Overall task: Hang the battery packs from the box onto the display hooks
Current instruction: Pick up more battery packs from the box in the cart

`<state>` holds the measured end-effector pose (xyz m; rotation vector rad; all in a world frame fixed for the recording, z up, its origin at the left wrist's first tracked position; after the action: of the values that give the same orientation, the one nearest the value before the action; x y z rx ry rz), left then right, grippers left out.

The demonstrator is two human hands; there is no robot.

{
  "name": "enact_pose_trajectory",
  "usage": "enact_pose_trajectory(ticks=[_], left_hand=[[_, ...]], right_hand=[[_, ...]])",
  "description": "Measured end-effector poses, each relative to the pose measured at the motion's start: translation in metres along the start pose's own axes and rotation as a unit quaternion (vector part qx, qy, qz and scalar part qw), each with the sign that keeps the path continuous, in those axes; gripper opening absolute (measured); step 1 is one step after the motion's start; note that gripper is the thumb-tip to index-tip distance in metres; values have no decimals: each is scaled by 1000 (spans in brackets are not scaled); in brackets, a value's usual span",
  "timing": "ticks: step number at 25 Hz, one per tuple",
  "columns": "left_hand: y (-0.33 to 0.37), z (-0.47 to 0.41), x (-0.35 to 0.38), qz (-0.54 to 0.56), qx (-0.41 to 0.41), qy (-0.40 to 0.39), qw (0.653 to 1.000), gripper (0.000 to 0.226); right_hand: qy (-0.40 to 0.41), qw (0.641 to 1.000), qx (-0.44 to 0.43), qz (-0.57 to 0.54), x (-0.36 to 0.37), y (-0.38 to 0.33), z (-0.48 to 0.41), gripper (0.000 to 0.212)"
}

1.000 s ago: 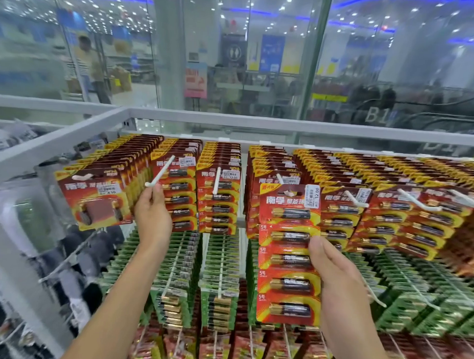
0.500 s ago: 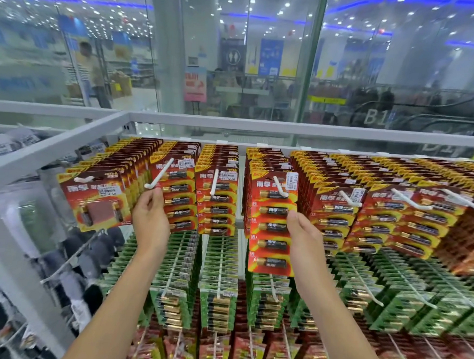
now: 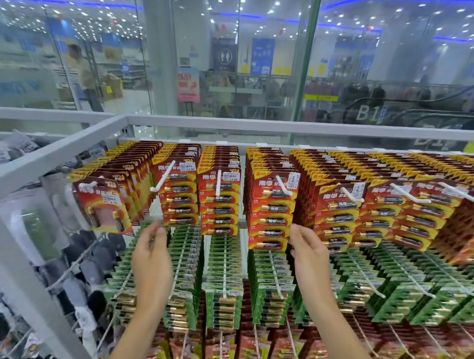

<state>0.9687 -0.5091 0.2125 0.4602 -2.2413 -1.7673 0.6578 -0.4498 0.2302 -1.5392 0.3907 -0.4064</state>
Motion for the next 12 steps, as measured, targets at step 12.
enact_pose_trajectory(ticks=[12], left_hand=[[-46, 153, 33, 50, -138, -174, 974, 33]], right_hand=[[116, 985, 112, 54, -106, 93, 92, 31]])
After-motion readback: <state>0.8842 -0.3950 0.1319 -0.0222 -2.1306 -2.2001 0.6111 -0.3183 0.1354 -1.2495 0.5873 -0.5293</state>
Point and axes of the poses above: each hand's wrist, its own z-axis away from the middle knuckle, its own x-axis out of the palm, y = z × x, the point moved 8 cm from there along -z, towards the middle knuckle, and after that the axes turned 4 degrees about x, right-handed, at the moved point
